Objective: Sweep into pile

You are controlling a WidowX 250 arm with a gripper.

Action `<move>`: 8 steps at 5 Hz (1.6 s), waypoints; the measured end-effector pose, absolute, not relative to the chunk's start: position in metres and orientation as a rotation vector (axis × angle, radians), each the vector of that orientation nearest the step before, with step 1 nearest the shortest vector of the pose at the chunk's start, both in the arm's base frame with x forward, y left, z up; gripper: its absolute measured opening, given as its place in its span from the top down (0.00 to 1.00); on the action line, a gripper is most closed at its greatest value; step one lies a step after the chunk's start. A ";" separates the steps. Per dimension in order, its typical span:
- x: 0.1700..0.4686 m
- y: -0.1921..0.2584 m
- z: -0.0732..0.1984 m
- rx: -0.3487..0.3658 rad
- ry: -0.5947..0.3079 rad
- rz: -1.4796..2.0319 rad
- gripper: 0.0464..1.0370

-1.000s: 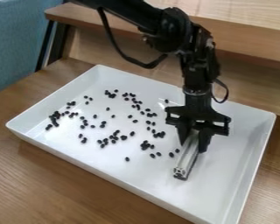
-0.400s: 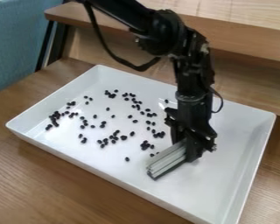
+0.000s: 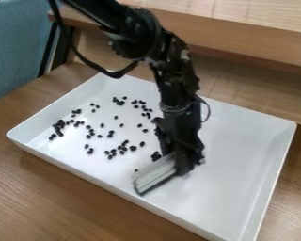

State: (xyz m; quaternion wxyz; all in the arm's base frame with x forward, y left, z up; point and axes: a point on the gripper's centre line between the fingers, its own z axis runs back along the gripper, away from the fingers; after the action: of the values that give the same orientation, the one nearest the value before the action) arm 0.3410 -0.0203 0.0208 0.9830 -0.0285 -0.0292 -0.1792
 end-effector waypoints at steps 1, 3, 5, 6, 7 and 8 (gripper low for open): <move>0.341 -0.012 0.020 -0.007 -0.083 -0.408 0.65; 0.353 0.013 0.022 0.166 -0.081 -0.659 0.65; 0.360 0.039 0.021 0.130 -0.099 -0.592 0.65; 0.361 0.055 0.020 0.099 -0.129 -0.537 0.65; 0.361 0.072 0.021 0.106 -0.133 -0.497 0.65; 0.359 0.082 0.020 0.105 -0.130 -0.449 0.65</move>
State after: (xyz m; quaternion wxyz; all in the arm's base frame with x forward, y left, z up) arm 0.3587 0.0824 0.0203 0.9715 0.0519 -0.0642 -0.2222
